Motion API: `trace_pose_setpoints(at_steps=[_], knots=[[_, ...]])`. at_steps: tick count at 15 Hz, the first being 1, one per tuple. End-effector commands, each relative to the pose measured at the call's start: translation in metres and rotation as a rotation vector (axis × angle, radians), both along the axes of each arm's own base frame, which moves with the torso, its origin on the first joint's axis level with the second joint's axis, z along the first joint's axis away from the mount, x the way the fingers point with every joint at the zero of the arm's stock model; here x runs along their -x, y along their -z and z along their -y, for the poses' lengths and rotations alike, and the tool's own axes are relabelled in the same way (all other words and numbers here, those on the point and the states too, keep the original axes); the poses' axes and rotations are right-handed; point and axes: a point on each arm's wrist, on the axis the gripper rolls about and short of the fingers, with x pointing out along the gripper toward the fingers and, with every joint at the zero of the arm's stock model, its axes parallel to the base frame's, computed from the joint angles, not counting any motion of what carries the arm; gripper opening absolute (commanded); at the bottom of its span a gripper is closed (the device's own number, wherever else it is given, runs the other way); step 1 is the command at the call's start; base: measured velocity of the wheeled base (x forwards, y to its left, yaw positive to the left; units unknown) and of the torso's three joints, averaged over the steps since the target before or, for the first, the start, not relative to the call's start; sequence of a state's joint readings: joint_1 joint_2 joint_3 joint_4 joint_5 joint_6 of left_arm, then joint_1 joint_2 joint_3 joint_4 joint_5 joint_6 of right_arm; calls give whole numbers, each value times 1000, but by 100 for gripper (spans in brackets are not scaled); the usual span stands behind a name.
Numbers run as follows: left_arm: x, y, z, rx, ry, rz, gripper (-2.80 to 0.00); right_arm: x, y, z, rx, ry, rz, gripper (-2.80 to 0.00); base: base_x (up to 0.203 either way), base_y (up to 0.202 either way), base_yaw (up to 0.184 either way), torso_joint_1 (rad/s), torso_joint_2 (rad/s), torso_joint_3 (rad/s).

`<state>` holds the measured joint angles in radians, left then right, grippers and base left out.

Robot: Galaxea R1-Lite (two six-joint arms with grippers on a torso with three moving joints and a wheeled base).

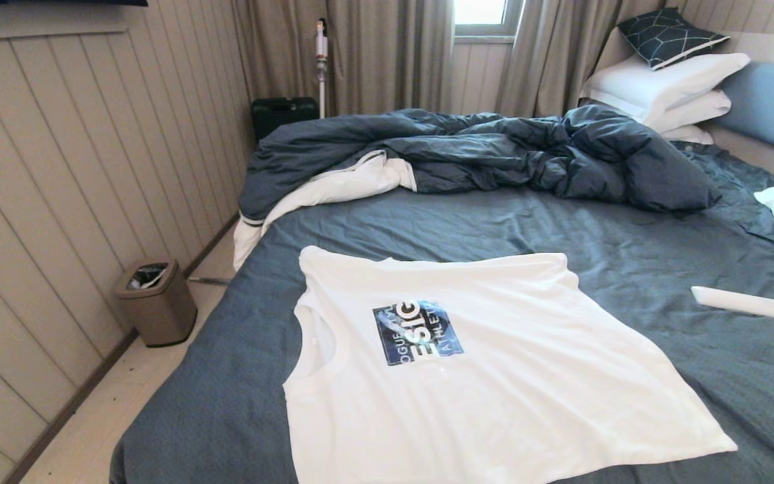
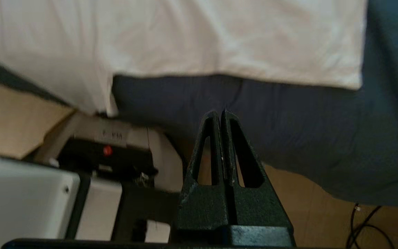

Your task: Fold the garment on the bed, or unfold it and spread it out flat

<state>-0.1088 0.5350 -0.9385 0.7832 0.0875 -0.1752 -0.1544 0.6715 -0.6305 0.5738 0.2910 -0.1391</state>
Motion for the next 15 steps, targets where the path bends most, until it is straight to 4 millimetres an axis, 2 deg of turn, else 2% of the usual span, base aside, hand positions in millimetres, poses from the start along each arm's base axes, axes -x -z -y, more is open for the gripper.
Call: trace_pose_setpoints(at_steps=[1,3,6,8,10,11,13,15], knots=[[26,40,1,-16,-49,31,-280,34,37,-5,23,-57,59,-280,0,0,0,0,0,0],[22,65,3,-55,-50,38,-280,49,62,-6,42,-69,164,-280,0,0,0,0,0,0],[8,105,3,-92,-44,63,-280,39,95,-5,37,-23,255,-280,0,0,0,0,0,0],[-4,133,3,-137,-32,109,-280,29,99,-3,37,34,411,-280,0,0,0,0,0,0],[-12,159,4,-205,-15,169,-280,26,103,0,32,122,471,-280,0,0,0,0,0,0],[-11,166,4,-226,-4,220,-280,26,104,0,42,146,463,-280,0,0,0,0,0,0],[-5,175,5,-229,34,287,-280,28,117,2,85,216,329,-280,0,0,0,0,0,0],[-4,178,5,-229,49,287,-280,28,118,2,82,232,322,-280,0,0,0,0,0,0]])
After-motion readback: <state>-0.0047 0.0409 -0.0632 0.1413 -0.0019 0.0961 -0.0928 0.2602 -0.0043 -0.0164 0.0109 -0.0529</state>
